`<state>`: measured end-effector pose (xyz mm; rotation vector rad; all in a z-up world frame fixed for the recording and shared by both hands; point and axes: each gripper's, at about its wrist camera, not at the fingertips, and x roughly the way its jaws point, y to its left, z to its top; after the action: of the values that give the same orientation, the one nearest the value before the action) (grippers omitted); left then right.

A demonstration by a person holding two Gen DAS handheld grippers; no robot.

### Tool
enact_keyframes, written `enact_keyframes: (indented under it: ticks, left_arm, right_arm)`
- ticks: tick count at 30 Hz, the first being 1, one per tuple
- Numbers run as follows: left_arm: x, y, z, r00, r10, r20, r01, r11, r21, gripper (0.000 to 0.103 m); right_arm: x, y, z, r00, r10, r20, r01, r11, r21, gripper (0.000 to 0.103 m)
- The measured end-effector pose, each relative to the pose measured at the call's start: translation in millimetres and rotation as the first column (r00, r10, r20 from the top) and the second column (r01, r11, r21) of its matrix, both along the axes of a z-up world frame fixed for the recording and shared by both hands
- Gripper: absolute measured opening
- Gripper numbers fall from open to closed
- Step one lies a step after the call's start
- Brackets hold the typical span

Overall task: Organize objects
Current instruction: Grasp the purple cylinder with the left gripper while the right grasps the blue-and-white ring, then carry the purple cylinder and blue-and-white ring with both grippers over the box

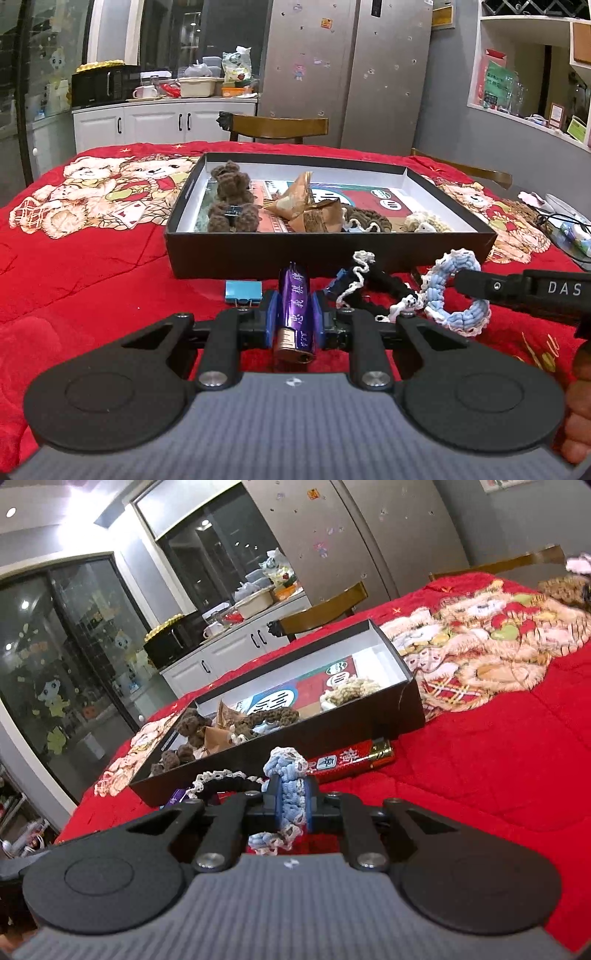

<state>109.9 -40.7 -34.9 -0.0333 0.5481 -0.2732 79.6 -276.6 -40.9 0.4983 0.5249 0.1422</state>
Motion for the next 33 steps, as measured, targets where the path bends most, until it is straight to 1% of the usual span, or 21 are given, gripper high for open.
enact_keyframes:
  ticks: [3,6,8,13,17,20,25,29,33]
  left_arm:
    - [-1,1,1,1.000,0.013,0.005,-0.013,1.000,-0.001,0.024]
    - [-2,1,1,1.000,0.015,0.012,-0.015,1.000,0.001,0.024]
    - [-2,1,1,1.000,0.016,0.016,-0.016,1.000,0.004,0.024]
    - [-3,2,2,0.999,0.023,0.024,-0.023,1.000,0.002,0.024]
    - [-4,2,3,0.999,0.025,0.031,-0.025,1.000,0.002,0.024]
    - [-7,2,4,0.998,0.028,0.051,-0.028,1.000,0.006,0.024]
    - [-16,1,8,0.994,0.033,0.109,-0.035,0.999,0.012,0.024]
    - [-20,0,11,0.990,0.039,0.134,-0.042,0.999,0.016,0.024]
    - [-20,5,16,0.984,0.060,0.169,-0.060,0.998,-0.001,0.024]
  right_arm:
    - [4,-3,-5,0.999,-0.010,-0.033,0.011,1.000,0.025,0.014]
    - [5,-7,-8,0.999,-0.023,-0.043,0.025,0.999,0.046,0.014]
    - [4,-8,-7,0.999,-0.027,-0.034,0.029,0.998,0.048,0.014]
    - [1,-3,-4,1.000,-0.019,-0.007,0.019,1.000,0.017,0.014]
    - [-3,2,0,0.999,-0.016,0.030,0.016,1.000,-0.018,0.014]
    - [-5,3,4,0.998,-0.020,0.059,0.022,0.999,-0.038,0.014]
    - [-2,-5,-1,1.000,-0.023,0.002,0.023,0.998,0.067,0.014]
    - [-3,-5,2,0.999,-0.035,0.016,0.034,0.998,0.055,0.014]
    - [-6,-4,11,0.998,-0.036,0.058,0.033,0.998,0.057,0.013]
